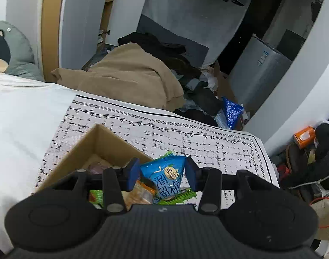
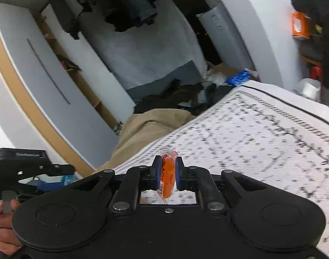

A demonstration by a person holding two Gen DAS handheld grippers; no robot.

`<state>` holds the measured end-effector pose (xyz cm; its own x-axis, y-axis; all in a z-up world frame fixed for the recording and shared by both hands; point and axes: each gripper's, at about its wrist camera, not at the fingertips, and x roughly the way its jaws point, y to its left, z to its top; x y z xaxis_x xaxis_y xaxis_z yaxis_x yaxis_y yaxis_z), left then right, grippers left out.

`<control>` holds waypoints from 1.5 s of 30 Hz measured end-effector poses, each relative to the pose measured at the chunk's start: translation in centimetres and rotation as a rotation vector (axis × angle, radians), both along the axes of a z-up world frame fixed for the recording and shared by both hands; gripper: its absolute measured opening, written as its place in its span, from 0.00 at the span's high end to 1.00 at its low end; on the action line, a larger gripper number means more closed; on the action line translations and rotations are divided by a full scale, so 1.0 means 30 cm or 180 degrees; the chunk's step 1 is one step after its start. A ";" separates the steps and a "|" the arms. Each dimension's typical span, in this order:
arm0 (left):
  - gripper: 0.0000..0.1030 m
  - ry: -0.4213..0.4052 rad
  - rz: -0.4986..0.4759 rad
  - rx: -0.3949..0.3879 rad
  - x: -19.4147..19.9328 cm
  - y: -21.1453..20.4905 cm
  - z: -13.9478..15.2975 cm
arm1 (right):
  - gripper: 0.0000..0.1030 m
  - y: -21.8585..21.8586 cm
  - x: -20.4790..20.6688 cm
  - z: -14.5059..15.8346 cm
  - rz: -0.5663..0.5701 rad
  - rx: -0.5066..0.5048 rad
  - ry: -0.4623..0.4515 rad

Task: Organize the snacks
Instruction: 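Carry both candies over the cardboard box and open both grippers to drop them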

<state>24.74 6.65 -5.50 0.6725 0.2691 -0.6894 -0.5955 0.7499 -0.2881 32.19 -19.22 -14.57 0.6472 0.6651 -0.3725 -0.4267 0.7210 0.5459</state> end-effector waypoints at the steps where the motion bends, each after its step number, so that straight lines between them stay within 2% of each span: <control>1: 0.56 0.0008 0.0019 -0.0005 -0.006 0.014 0.001 | 0.88 0.018 -0.009 0.004 0.0033 0.0005 -0.0012; 13: 0.56 0.0027 0.0235 -0.0099 -0.040 0.173 -0.030 | 0.88 0.212 -0.110 0.076 0.0375 0.0005 -0.0242; 22: 0.56 -0.0022 0.0434 -0.0243 -0.033 0.301 -0.099 | 0.88 0.347 -0.121 0.124 0.0424 -0.0129 -0.0165; 27: 0.56 0.0046 0.0500 -0.0512 -0.040 0.364 -0.160 | 0.88 0.440 -0.129 0.136 0.0455 -0.0227 -0.0113; 31: 0.56 -0.0006 0.0463 -0.0610 -0.048 0.392 -0.161 | 0.88 0.509 -0.138 0.135 0.0456 -0.0325 -0.0062; 35: 0.56 -0.0080 0.0463 -0.0869 -0.076 0.429 -0.165 | 0.88 0.552 -0.153 0.152 0.0470 -0.0497 -0.0037; 41: 0.51 -0.0187 0.0504 -0.1300 -0.130 0.493 -0.171 | 0.88 0.609 -0.174 0.171 0.0412 -0.0694 0.0016; 45: 0.40 -0.0279 0.0486 -0.1356 -0.158 0.537 -0.159 | 0.88 0.651 -0.202 0.182 0.0370 -0.0710 0.0027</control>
<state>20.01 22.75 -10.28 0.7078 0.0746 -0.7025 -0.6496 0.4593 -0.6058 26.12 0.31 -9.10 0.5674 0.6355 -0.5236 -0.5098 0.7705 0.3827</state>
